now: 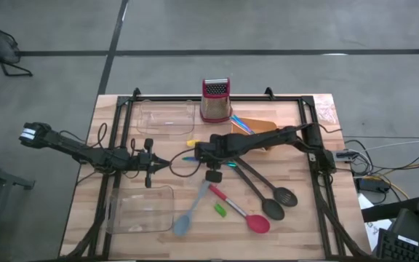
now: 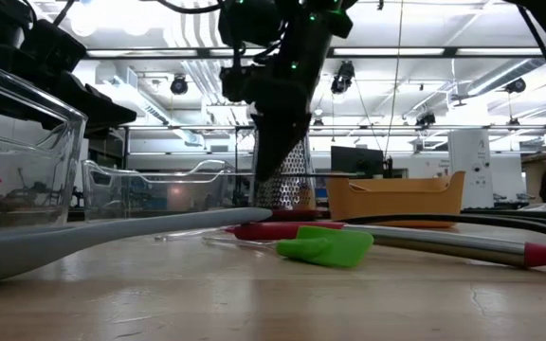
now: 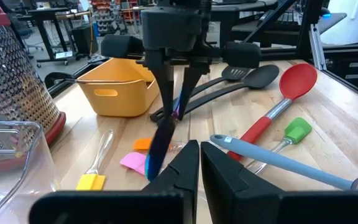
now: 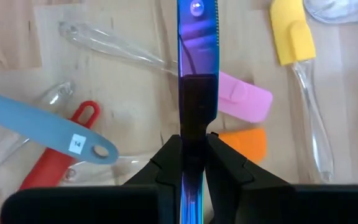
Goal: Pick & Place Kitchen Items
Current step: Put the blue purple knife into the yellow bin, then put the pink spatula into the top transparent bin
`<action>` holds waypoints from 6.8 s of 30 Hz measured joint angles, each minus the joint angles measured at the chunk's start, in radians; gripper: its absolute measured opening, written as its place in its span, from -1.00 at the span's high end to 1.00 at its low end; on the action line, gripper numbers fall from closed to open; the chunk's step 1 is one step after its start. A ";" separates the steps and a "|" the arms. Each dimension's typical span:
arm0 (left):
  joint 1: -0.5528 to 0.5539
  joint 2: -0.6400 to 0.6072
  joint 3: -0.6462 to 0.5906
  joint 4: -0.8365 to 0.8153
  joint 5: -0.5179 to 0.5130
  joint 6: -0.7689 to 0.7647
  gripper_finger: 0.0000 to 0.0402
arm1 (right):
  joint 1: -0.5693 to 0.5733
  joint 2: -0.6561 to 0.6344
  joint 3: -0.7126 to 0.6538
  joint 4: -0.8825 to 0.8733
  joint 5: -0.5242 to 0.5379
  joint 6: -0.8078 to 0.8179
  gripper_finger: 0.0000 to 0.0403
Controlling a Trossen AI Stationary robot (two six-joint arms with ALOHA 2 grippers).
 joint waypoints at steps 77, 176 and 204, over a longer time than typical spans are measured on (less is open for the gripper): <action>0.000 0.000 0.000 -0.003 0.000 0.000 0.88 | -0.290 -0.598 -0.901 0.467 0.252 0.119 0.67; 0.000 0.000 0.000 -0.025 0.000 0.000 0.88 | 0.054 -0.556 -0.747 0.749 0.057 -0.147 0.91; 0.000 0.001 0.000 -0.054 0.000 0.000 0.88 | -0.057 0.019 -0.112 0.252 -0.039 -0.684 -0.17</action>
